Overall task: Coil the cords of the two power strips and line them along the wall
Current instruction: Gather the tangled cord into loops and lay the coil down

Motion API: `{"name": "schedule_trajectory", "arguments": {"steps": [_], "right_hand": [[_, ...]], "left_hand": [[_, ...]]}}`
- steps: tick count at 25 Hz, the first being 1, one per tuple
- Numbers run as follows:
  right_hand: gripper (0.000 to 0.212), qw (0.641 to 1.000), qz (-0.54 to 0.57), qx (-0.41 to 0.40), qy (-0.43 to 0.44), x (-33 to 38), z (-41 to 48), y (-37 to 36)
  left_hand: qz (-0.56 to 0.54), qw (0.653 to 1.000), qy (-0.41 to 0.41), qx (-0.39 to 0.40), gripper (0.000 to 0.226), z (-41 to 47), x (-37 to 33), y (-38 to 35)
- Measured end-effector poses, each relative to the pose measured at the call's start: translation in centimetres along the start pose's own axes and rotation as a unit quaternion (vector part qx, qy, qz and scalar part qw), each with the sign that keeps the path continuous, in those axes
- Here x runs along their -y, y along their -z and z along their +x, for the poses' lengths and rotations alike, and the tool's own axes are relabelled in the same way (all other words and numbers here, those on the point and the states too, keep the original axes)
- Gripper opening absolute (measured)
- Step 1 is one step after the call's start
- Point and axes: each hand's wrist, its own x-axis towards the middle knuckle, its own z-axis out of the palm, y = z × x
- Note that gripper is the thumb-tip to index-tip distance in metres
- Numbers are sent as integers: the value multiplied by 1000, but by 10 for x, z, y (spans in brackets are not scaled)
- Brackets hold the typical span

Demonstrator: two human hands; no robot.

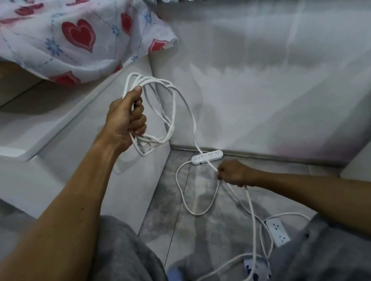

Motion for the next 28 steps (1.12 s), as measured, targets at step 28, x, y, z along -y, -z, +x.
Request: {"name": "schedule_trajectory", "arguments": {"steps": [28], "right_hand": [[70, 944, 1, -156, 291, 58, 11, 100]], "left_hand": [[240, 925, 150, 254, 55, 14, 80, -70]]}}
